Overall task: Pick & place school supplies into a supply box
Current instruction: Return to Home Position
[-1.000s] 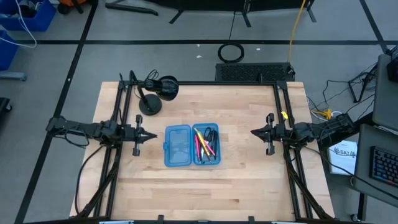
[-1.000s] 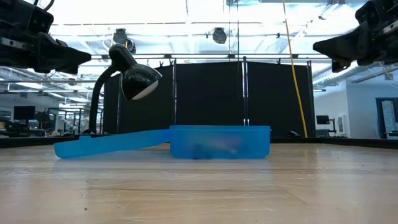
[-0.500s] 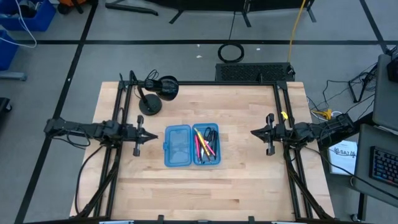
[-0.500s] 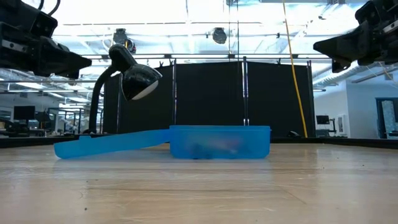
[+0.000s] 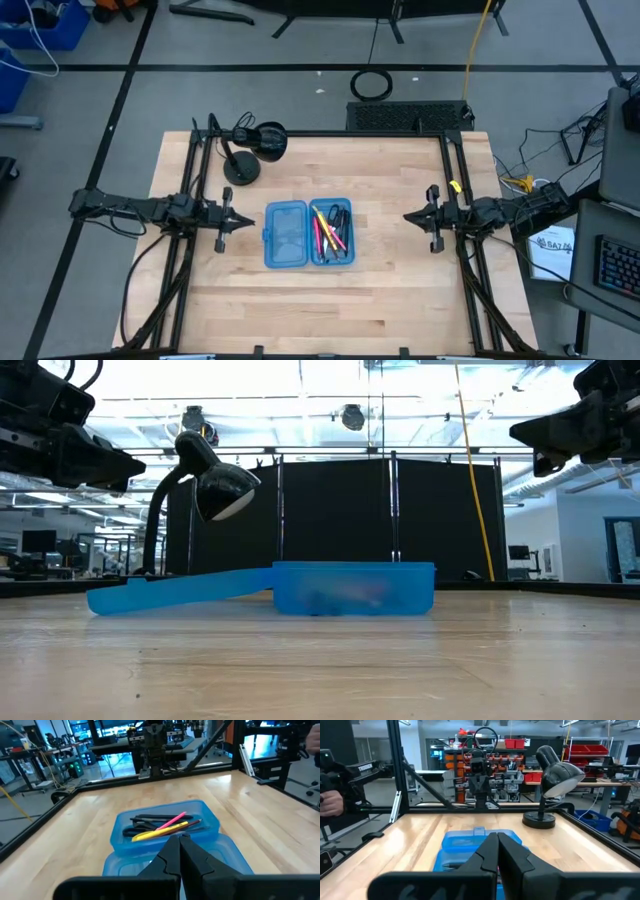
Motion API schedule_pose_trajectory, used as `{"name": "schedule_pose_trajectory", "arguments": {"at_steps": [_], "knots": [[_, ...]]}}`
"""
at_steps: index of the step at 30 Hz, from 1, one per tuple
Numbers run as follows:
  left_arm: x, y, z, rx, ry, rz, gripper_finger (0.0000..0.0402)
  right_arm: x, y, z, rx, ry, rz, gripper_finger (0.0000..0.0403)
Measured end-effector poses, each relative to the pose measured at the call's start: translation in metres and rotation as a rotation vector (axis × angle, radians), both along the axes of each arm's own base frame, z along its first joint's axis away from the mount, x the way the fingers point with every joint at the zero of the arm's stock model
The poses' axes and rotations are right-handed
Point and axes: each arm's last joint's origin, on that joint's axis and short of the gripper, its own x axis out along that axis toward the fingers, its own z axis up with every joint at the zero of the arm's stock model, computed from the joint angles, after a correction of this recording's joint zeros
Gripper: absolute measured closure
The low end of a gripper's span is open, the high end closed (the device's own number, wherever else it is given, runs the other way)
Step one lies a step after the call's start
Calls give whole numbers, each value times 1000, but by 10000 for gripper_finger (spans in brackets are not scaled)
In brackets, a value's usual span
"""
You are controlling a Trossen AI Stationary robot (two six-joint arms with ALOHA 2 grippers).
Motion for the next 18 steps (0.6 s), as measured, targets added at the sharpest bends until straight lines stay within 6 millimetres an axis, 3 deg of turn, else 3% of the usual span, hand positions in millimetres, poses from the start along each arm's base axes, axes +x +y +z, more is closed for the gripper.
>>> {"name": "schedule_pose_trajectory", "arguments": {"at_steps": [18], "knots": [[1, 0, 5, -45, -60, 4, 381, 0, 0, 3, 38, -27, 0, 403]]}}
